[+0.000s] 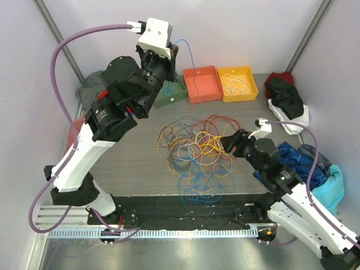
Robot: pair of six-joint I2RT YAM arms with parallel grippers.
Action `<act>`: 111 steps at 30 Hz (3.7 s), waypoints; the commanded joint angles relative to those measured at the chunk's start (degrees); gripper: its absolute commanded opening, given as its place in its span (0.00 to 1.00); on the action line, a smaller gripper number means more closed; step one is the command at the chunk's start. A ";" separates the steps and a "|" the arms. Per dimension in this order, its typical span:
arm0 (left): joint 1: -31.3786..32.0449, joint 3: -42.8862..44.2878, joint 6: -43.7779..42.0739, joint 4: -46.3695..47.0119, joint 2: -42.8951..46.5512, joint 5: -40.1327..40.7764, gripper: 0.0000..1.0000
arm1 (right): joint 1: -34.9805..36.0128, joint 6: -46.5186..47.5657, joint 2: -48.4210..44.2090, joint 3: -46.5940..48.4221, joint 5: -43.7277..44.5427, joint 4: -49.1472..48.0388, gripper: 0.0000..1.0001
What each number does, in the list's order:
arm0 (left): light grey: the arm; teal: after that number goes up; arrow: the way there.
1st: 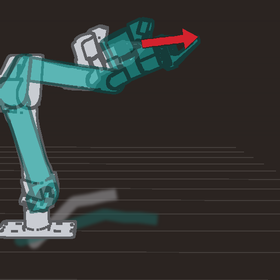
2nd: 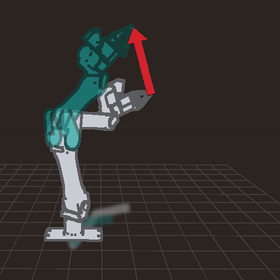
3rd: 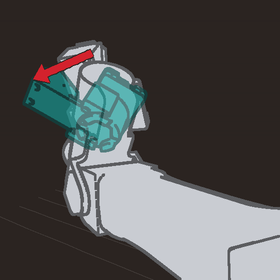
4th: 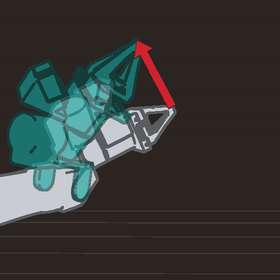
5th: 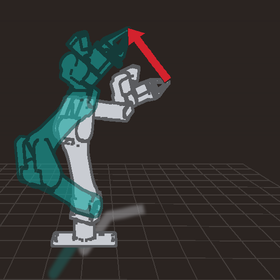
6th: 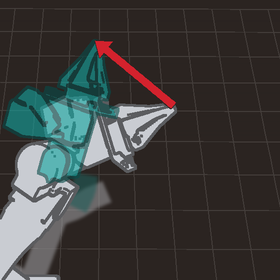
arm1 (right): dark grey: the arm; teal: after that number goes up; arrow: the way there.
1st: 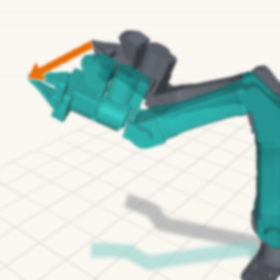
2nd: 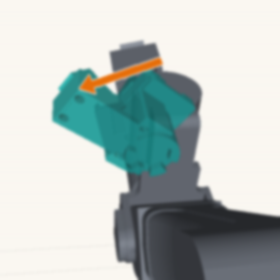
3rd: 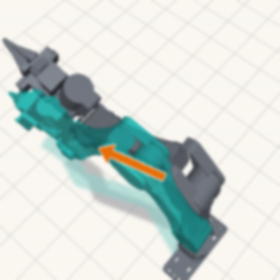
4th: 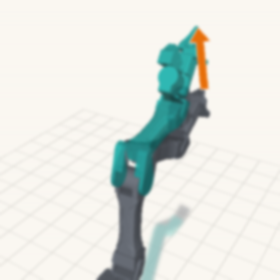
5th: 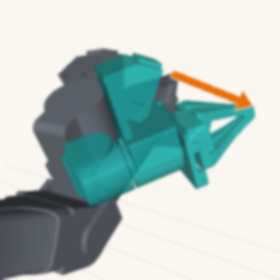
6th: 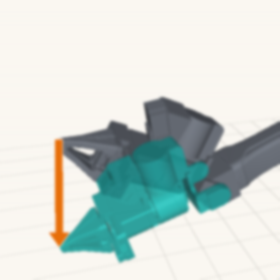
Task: Untangle the cables
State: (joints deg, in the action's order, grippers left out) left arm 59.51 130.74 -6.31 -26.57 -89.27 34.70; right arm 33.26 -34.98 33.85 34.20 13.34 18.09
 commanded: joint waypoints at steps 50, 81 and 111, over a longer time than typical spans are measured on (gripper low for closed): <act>-0.18 -34.21 12.19 4.24 20.98 9.25 0.00 | 8.23 8.53 24.17 16.75 13.82 -18.45 0.01; -0.18 -74.40 28.81 44.06 25.91 -24.59 0.35 | 8.23 -1.93 28.73 36.56 -5.43 -0.60 0.01; -0.35 -84.59 29.60 56.71 18.96 -24.33 0.58 | 8.23 -8.44 26.89 35.33 -15.63 0.37 0.01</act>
State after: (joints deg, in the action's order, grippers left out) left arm 59.48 46.63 23.66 22.83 -69.95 9.19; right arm 41.25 -41.56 63.40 69.32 0.84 21.06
